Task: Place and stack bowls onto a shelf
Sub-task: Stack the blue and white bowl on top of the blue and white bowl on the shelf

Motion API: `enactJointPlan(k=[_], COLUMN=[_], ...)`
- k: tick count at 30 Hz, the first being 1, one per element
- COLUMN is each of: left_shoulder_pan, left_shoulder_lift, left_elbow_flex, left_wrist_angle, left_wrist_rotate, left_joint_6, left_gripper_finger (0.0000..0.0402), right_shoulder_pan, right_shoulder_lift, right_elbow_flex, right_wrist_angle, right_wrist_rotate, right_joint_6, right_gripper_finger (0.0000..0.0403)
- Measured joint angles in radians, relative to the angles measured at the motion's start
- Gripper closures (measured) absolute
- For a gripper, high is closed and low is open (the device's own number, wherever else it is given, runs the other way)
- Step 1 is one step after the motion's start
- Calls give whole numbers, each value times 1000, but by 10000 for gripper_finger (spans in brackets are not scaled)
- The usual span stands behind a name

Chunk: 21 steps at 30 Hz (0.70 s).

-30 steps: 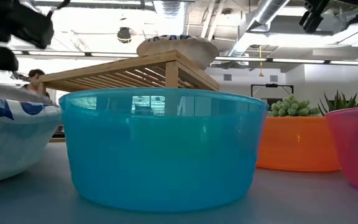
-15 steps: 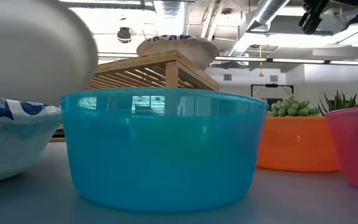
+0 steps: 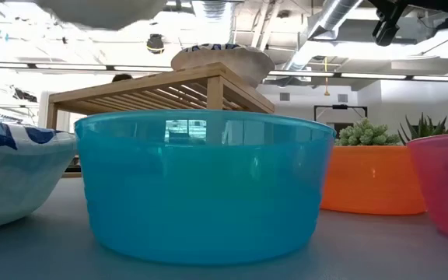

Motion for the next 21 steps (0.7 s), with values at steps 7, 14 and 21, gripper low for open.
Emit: enactJointPlan(k=[7,14,21], left_shoulder_pan=[0,46,189], left_shoulder_lift=[0,-1,1], left_elbow_flex=[202,296,303], left_wrist_angle=[-3,-5,-53], left_wrist_rotate=[-343,-604,-536], left_joint_6=[277,573,634], left_gripper_finger=[401,401,401], right_shoulder_pan=[0,0,0], right_shoulder_lift=[0,-1,22], right_elbow_flex=[0,81,526], right_wrist_angle=[15,52,-425], right_wrist_rotate=[-2,-55,-60], right_joint_6=[-1,-190,-477], right_gripper_finger=[184,184,184])
